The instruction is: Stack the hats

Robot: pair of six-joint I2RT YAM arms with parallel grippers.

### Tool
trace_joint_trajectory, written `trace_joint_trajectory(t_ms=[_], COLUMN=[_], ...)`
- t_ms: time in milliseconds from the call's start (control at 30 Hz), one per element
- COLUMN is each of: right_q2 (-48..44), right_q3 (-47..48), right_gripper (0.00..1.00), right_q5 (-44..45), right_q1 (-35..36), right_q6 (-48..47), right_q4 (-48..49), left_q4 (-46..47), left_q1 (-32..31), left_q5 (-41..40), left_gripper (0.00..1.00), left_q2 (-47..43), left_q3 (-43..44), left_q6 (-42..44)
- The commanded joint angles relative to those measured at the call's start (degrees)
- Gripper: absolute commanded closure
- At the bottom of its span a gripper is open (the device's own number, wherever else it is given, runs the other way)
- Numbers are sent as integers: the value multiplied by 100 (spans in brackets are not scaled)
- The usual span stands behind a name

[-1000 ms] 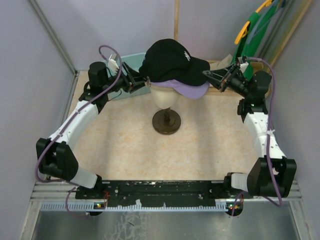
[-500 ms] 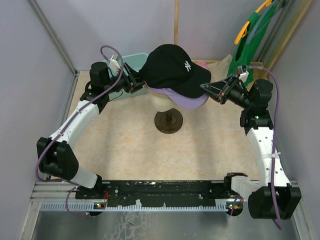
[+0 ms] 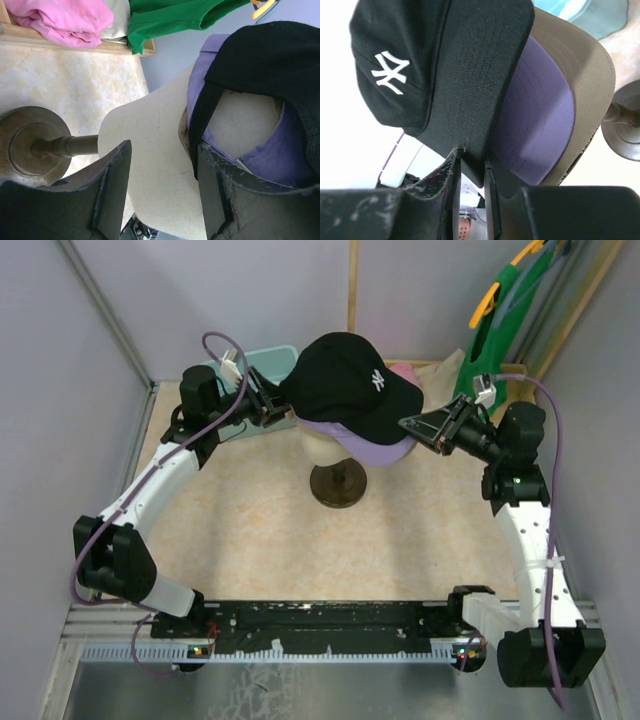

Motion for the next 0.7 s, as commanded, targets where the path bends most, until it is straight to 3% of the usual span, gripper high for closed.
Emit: trace_joint_trajectory(t_ms=[0, 267, 333, 467, 567, 667], right_q2=[466, 623, 644, 681, 691, 732], right_q3=[424, 796, 833, 865, 875, 919], right_gripper=[75, 73, 77, 100, 100, 100], right_q5=[-178, -245, -239, -289, -350, -380], right_q1=[227, 196, 196, 196, 188, 196], right_q6=[-932, -1027, -989, -812, -634, -537], right_q4=[-1413, -1256, -1198, -975, -722, -606], left_q4=[269, 486, 379, -211, -398, -542], left_q1=[-222, -236, -237, -226, -198, -144], left_q5=[596, 503, 324, -563, -1248, -1457], left_gripper=[38, 32, 25, 16, 4, 1], left_q2=[-79, -124, -165, -488, -790, -950], left_q3=[144, 416, 559, 757, 657, 587], left_q6=[54, 92, 263, 733, 860, 902])
